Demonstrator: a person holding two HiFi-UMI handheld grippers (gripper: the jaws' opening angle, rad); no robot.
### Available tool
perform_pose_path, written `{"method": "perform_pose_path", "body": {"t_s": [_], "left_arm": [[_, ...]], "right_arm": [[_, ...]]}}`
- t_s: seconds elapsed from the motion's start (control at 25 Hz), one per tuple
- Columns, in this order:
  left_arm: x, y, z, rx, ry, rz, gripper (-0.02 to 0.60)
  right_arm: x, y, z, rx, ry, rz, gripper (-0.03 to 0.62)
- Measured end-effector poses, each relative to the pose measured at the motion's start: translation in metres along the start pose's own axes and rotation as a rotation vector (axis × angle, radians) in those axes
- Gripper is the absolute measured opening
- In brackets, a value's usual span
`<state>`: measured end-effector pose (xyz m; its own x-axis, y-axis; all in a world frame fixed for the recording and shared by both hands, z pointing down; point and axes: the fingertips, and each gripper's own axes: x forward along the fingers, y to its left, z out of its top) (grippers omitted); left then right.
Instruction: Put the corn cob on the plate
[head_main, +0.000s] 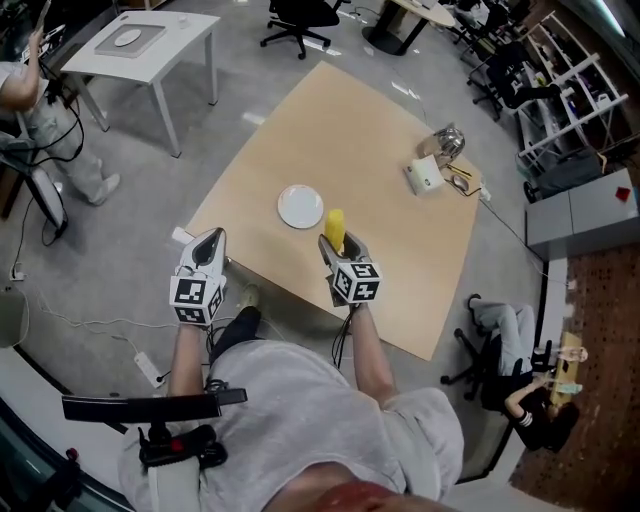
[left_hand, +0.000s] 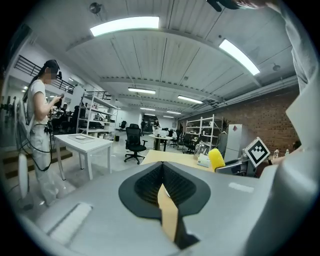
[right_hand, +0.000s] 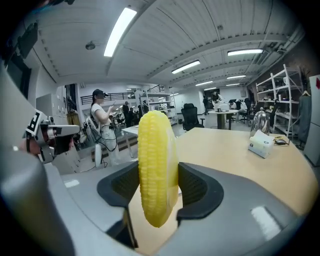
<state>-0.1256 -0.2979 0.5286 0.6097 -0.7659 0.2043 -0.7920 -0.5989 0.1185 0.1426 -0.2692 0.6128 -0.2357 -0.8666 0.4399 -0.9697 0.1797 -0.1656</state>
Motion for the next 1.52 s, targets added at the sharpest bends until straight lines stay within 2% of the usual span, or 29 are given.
{"method": "perform_pose_path", "body": {"t_s": [0.28,0.76,1.0,1.12,1.52], "left_arm": [[0.005,0.021,-0.005,-0.025,-0.003,0.014,0.02],[-0.009,0.042,-0.024,-0.058,0.02,0.088,0.02],[0.0,0.046,-0.028,-0.048,0.021,0.118,0.02],[0.0,0.049,-0.025,-0.047,0.019,0.126,0.02],[0.008,0.045,-0.016,-0.032,0.019,0.113,0.02]], "right_arm": [[0.062,-0.012,-0.021,-0.066,0.149,0.002,0.239],[0.15,-0.03,-0.061,-0.205,0.405,0.03,0.239],[0.185,-0.054,-0.082,-0.186,0.522,0.015,0.239],[0.191,-0.053,-0.088,-0.184,0.561,0.017,0.239],[0.2,-0.048,-0.101,-0.16,0.619,0.017,0.235]]}}
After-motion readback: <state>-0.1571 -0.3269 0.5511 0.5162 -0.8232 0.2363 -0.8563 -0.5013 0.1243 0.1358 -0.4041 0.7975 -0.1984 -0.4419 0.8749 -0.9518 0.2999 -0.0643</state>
